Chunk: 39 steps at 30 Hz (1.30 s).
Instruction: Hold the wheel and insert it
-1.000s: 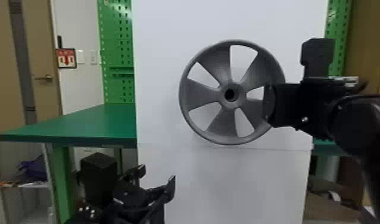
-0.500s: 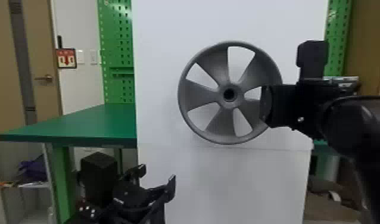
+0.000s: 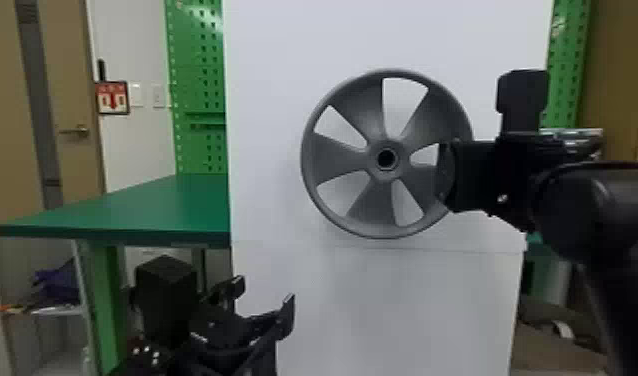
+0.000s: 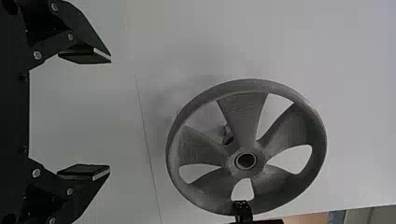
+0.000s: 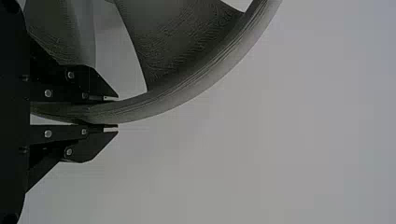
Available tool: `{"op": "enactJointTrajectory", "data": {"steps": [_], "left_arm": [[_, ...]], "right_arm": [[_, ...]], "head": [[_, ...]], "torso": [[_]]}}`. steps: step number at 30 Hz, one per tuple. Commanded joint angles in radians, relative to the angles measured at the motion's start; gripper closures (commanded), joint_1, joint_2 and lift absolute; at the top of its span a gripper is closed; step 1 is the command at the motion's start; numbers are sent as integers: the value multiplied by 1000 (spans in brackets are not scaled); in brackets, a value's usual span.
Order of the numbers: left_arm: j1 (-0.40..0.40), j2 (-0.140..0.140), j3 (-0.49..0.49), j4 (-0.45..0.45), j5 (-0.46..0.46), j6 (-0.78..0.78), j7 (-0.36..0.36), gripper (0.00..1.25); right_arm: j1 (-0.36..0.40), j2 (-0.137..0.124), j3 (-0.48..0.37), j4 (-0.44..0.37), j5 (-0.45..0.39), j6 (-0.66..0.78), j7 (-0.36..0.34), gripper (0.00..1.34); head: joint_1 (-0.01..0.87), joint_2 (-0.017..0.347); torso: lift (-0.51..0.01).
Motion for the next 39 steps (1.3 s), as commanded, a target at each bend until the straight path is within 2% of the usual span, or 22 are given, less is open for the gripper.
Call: {"op": "enactJointTrajectory", "data": {"steps": [1, 8, 20, 21, 25, 31, 35, 39], "left_arm": [[0, 0, -1, 0, 0, -1, 0, 415], [0, 0, -1, 0, 2, -1, 0, 415], [3, 0, 0, 0, 2, -1, 0, 415], [3, 0, 0, 0, 2, -1, 0, 415], [3, 0, 0, 0, 2, -1, 0, 415], [5, 0, 0, 0, 2, -1, 0, 415], [5, 0, 0, 0, 2, -1, 2, 415], [5, 0, 0, 0, 2, -1, 2, 415]], "right_arm": [[-13, 0, -3, 25, 12, -17, 1, 1185], [-28, -1, -3, 63, 23, -40, 1, 1185], [-23, -1, 0, 63, 20, -46, 7, 1157], [-23, -1, 0, 63, 18, -46, 9, 1121], [-22, 0, -1, 63, 15, -47, 12, 768], [-20, 0, -3, 64, 14, -49, 13, 472], [-19, 0, -4, 64, 14, -50, 13, 312], [-17, 0, -4, 64, 12, -50, 15, 233]], "head": [[181, 98], [181, 98], [181, 98], [181, 98], [181, 98], [181, 98], [181, 98], [181, 98]], "torso": [[-494], [-494], [-494], [-494], [-494], [-494], [-494], [-494]]}}
